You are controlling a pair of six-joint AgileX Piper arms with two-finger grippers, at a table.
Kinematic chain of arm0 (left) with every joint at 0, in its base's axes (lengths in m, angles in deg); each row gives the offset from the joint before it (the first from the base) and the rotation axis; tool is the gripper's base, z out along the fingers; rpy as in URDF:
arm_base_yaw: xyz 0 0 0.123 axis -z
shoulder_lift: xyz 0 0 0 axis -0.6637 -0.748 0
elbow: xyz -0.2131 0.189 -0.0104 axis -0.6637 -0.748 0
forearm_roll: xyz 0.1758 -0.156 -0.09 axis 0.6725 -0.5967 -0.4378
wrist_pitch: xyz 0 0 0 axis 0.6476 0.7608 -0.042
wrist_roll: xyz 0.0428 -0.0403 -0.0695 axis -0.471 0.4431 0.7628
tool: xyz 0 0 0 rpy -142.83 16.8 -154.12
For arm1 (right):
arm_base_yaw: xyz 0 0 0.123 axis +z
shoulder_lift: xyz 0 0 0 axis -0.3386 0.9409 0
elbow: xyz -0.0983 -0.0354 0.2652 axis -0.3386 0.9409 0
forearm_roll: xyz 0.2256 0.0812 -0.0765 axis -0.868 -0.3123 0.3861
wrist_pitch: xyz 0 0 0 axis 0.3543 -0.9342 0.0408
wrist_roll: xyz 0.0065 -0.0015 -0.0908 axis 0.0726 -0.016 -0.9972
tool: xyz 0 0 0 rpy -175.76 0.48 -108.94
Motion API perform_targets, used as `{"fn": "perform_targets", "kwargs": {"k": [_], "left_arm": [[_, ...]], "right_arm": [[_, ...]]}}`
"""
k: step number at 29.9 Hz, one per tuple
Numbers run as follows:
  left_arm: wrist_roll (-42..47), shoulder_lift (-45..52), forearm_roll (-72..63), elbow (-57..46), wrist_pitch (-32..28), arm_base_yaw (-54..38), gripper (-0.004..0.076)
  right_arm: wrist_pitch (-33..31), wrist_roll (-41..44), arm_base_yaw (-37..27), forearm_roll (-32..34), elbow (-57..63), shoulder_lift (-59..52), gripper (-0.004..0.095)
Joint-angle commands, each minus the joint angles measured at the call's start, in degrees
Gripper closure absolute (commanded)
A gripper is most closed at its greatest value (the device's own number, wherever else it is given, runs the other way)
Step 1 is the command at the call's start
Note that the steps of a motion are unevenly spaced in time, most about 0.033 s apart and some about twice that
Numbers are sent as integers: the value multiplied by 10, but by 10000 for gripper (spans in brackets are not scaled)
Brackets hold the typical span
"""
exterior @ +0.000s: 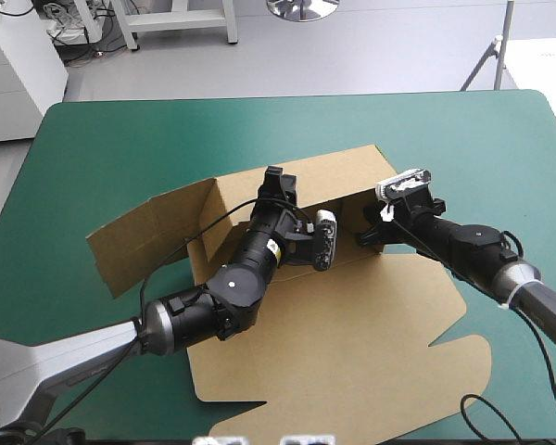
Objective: Fold the box
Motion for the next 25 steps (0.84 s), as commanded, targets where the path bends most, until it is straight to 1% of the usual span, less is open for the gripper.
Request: {"fn": "perform_targets", "kwargs": {"k": [1, 2, 3, 10, 14, 18, 25], "left_arm": [[31, 19, 21, 16, -6, 3, 170], [45, 19, 22, 16, -6, 3, 155], [61, 19, 22, 16, -7, 3, 155], [64, 19, 25, 16, 10, 25, 157], [64, 19, 29, 16, 32, 58, 157], [64, 19, 29, 16, 57, 94, 158], [64, 19, 29, 16, 96, 132, 158]], "right_arm": [[-33, 14, 3, -18, -15, -26, 907], [-30, 14, 3, -18, -16, -26, 907], [-29, 19, 3, -18, -19, -26, 907], [-8, 47, 3, -12, -60, -25, 907], [5, 66, 3, -1, -68, -23, 907], [11, 106, 3, 37, -71, -17, 907], [19, 142, 3, 43, -74, -13, 907]]}}
